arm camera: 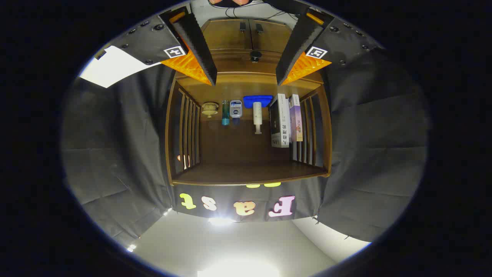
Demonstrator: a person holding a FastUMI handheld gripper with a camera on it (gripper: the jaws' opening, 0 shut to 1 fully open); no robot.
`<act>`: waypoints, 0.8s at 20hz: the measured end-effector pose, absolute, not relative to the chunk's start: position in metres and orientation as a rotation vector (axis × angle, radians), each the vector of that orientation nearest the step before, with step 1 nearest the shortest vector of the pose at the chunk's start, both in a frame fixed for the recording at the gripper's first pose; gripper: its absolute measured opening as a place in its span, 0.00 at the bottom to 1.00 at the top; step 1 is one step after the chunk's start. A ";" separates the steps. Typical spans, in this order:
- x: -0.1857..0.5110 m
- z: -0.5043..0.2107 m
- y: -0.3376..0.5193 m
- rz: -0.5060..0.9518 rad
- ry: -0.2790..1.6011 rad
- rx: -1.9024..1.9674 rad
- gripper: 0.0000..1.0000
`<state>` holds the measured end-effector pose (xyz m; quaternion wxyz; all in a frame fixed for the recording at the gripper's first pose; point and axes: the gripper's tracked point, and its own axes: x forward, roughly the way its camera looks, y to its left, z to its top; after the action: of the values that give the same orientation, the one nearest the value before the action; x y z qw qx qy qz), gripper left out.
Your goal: Pull open the drawer, take out the items inside it, and place them on the countertop above the cabinet.
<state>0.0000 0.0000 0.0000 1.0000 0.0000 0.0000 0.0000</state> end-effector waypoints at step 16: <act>0.031 -0.030 -0.007 -0.029 0.067 0.013 0.97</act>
<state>0.0311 -0.0072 -0.0296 0.9993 0.0064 0.0335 -0.0146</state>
